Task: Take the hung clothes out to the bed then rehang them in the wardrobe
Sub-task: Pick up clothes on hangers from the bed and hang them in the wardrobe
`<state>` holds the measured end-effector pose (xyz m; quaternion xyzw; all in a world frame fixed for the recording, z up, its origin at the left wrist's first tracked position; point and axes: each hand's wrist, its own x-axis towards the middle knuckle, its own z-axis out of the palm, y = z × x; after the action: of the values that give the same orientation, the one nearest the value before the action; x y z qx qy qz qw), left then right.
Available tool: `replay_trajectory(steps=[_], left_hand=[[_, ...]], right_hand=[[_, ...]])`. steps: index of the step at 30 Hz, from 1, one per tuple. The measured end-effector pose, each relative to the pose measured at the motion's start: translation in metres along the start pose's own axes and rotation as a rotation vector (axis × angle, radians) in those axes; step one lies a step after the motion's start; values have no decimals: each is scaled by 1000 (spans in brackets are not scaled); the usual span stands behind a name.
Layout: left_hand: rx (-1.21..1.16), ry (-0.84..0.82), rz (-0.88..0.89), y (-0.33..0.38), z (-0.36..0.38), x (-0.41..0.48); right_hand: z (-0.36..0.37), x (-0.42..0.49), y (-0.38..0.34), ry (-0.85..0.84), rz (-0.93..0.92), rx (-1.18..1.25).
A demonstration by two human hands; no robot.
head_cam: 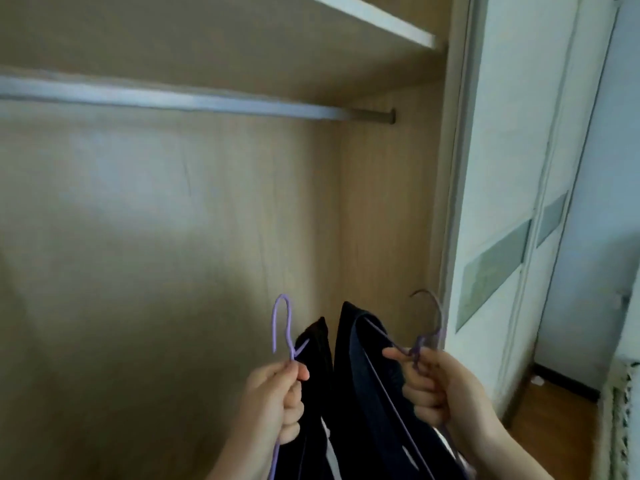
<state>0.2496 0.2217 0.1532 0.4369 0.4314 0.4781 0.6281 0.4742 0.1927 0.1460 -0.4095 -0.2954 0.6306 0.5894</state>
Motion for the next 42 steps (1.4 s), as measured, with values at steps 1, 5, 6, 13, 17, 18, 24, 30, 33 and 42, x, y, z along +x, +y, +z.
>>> replay_trajectory(steps=[1,5,6,13,17,18,24,30,33,42], left_hand=[[-29,20,13,12,12,19],[-77,106,98,60,50,81],[-80,127,124,71,58,93],[43,220,339,141,91,162],[121,225,393,174,103,196],[131,222,400,180,105,202],[115,203,403,198,100,232],[112,210,389,212,103,253],[134,236,377,216,104,264],[108,303,260,221,104,326]], right_hand=[[0,23,-18,-36,9,-5],[12,102,-93,-189,-56,-6],[18,121,-112,-227,-71,0],[78,236,-231,-367,-22,64],[111,282,-269,-410,2,82],[118,290,-276,-418,5,86],[145,329,-302,-427,-35,40],[146,367,-297,-410,15,-61],[142,381,-296,-415,19,-94],[125,412,-251,-284,-33,-206]])
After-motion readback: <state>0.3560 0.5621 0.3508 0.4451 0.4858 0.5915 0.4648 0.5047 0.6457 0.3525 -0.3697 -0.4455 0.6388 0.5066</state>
